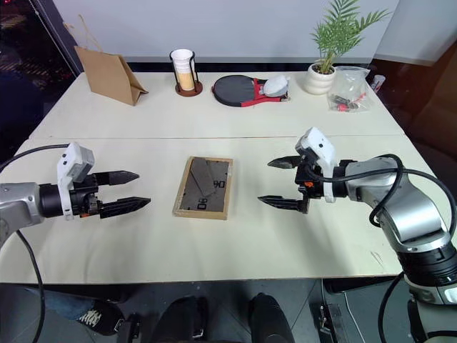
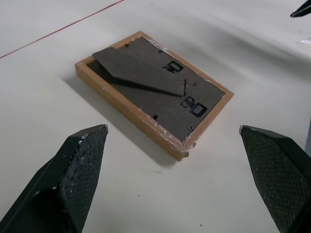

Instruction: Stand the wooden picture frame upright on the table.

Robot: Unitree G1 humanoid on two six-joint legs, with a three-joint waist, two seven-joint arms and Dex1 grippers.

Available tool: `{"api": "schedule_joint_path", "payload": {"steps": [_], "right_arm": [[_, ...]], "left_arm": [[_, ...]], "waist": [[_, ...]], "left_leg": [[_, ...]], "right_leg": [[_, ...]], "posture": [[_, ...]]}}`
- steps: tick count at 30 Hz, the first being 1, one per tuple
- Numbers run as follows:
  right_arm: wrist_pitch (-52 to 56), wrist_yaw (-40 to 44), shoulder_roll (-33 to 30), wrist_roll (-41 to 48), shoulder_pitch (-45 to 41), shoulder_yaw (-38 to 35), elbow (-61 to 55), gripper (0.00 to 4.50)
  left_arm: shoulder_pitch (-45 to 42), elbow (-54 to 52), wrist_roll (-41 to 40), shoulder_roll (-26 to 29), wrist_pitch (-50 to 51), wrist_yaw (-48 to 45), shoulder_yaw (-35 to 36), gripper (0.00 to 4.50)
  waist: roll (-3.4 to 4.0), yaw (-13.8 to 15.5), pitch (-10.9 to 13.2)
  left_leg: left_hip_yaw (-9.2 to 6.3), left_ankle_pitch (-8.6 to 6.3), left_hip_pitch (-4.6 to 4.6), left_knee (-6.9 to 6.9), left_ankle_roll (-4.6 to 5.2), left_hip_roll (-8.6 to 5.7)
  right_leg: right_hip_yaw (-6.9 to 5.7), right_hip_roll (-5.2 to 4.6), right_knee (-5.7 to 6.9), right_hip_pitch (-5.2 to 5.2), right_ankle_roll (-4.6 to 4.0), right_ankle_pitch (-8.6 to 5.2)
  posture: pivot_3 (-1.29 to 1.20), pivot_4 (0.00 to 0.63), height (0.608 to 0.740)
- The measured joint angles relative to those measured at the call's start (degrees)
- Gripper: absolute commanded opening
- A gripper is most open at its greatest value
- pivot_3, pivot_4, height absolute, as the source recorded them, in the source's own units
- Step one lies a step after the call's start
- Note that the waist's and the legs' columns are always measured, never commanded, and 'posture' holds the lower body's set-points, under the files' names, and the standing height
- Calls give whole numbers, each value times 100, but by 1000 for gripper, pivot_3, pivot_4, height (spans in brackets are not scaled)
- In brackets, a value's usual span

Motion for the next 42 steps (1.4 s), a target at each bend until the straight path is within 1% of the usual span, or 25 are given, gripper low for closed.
{"api": "schedule_joint_path", "payload": {"steps": [6, 16, 22, 31, 32, 33, 34, 36, 37, 38, 40, 41, 42], "right_arm": [[11, -15, -50, 2, 257, -18, -112, 4473], [4, -207, -95, -26, 266, -44, -111, 4473], [54, -400, -95, -51, 231, -44, -98, 4473], [-31, -605, 53, -286, -8, 33, 193, 4473], [-51, -648, 89, -353, -26, 52, 283, 3957], [-75, -704, 145, -427, -69, 95, 382, 3738], [-102, -783, 251, -538, -154, 176, 505, 3225], [-143, -883, 383, -692, -243, 321, 615, 2217], [-160, -932, 450, -789, -298, 415, 687, 1634], [-171, -982, 505, -855, -328, 472, 728, 1220], [-181, -1150, 701, -1044, -416, 599, 865, 133], [-189, -1221, 771, -1129, -447, 670, 922, 0], [-197, -1347, 929, -1274, -491, 775, 1034, 0]], "left_arm": [[-53, 96, 115, -66, -105, -72, -57, 4500], [-56, 105, 245, -230, -181, -51, -174, 4500], [-96, 238, 396, -285, -403, -86, -206, 4500], [-260, 438, 743, -563, -713, 85, -295, 4500], [-262, 467, 796, -576, -745, 121, -325, 4246], [-262, 508, 870, -592, -792, 146, -353, 3965], [-272, 597, 939, -641, -876, 168, -391, 3605], [-278, 705, 1057, -713, -971, 177, -468, 2634], [-289, 772, 1133, -749, -1035, 183, -499, 2050], [-313, 838, 1194, -774, -1099, 195, -537, 1622], [-415, 1014, 1378, -882, -1228, 252, -662, 553], [-460, 1086, 1458, -949, -1288, 292, -710, 102], [-553, 1246, 1628, -1061, -1403, 374, -834, 41]], "waist": [[0, 2, 0], [-1, 0, -1], [-1, 0, -1], [-1, -6, -1], [-1, -4, -1], [-2, -6, -1], [-1, -13, -1], [-2, -10, -1], [-2, -7, -1], [-2, -4, -1], [-2, 0, -1], [-2, 0, -2], [-4, 3, -3]], "left_leg": [[-1, 0, -1, -1, 0, 1], [-1, 0, 0, 2, 0, 1], [-1, 0, 0, 2, 0, 1], [-1, 0, 0, 3, 0, 1], [0, 0, 0, 3, 0, 0], [1, 0, 0, 4, 0, 0], [2, 0, 0, 5, 0, 0], [2, 0, 0, 5, 0, 1], [2, 0, 0, 5, 0, 1], [2, 0, 0, 5, 0, 1], [3, 0, -1, 6, 0, 0], [3, 0, -1, 7, 0, 0], [3, 0, -1, 9, 0, -1]], "right_leg": [[0, 1, 1, -1, 1, 0], [1, 2, 4, -1, 1, 0], [1, 2, 4, -1, 1, 0], [1, 3, 5, -1, 1, 1], [1, 3, 5, -1, 1, 1], [2, 3, 5, -1, 1, 1], [3, 3, 7, -1, 1, 1], [3, 4, 9, -3, 1, 1], [3, 5, 9, -3, 1, 1], [3, 5, 10, -4, 1, 1], [3, 5, 10, -3, 2, 1], [3, 4, 10, -3, 2, 1], [3, 4, 11, -3, 2, 1]], "posture": [[0, 150, 740], [0, 150, 740], [0, 150, 740], [0, 150, 740], [0, 150, 740], [0, 150, 740], [0, 150, 740], [0, 150, 740], [0, 150, 740], [0, 150, 740], [0, 150, 740], [0, 150, 740], [0, 150, 740]]}}
